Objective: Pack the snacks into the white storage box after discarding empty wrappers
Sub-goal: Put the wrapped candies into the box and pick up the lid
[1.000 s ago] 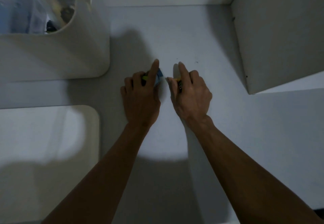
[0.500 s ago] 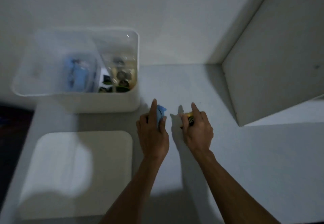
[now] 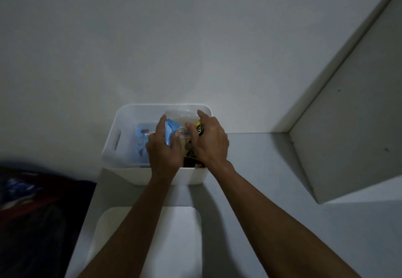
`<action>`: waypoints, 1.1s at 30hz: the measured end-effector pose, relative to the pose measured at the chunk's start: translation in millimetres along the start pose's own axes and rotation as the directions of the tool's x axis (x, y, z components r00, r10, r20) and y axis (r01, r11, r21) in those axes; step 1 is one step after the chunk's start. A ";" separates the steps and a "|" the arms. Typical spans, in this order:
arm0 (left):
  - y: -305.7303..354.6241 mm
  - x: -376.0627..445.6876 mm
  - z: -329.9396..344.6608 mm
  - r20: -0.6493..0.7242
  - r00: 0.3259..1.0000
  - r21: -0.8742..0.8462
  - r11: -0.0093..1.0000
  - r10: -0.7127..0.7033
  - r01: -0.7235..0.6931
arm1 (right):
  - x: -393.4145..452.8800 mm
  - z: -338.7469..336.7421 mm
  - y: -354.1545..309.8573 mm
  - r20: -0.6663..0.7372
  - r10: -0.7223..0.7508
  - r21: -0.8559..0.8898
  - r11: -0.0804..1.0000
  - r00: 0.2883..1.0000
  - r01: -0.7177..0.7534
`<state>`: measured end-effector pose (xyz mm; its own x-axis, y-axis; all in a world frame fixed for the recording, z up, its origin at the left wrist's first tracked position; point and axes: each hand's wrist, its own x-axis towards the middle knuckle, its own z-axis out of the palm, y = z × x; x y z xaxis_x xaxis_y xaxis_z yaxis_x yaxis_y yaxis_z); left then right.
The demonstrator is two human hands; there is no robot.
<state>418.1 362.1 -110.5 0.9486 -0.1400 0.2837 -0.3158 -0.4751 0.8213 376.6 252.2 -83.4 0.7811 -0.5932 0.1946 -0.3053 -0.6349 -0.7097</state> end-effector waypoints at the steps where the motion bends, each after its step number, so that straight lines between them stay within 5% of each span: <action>1: -6.9 3.0 0.6 0.053 0.998 -0.008 0.999 -0.043 0.043 | 2.6 8.2 0.3 0.023 0.013 -0.012 1.000 1.000 -0.013; 9: -33.4 16.9 2.5 0.304 0.931 0.019 0.979 -0.201 0.205 | 1.8 37.1 15.5 0.012 0.064 0.016 0.998 0.998 -0.065; 16: -31.0 7.8 -6.5 0.261 0.951 0.022 0.986 -0.167 0.167 | -16.8 25.2 12.4 -0.028 0.120 0.099 0.988 0.992 -0.116; 27: -8.8 -71.2 -87.3 -0.064 0.990 -0.114 0.987 -0.123 0.115 | -94.2 -16.6 19.8 -0.105 0.133 0.176 0.978 0.985 -0.114; 30: -35.1 -114.4 -108.6 -0.108 0.993 -0.014 0.999 -0.037 0.036 | -135.7 -9.2 34.3 -0.079 0.164 0.187 0.971 0.983 -0.147; 33: -74.1 -160.6 -131.0 -0.020 0.982 0.080 0.979 -0.187 0.188 | -188.6 7.7 53.8 0.034 0.237 0.154 0.959 0.971 -0.239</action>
<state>286.6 533.5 -152.1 0.9904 -0.0311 0.1347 -0.1289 -0.5609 0.8178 217.0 333.7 -163.5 0.7048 -0.7094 -0.0019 -0.3957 -0.3909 -0.8310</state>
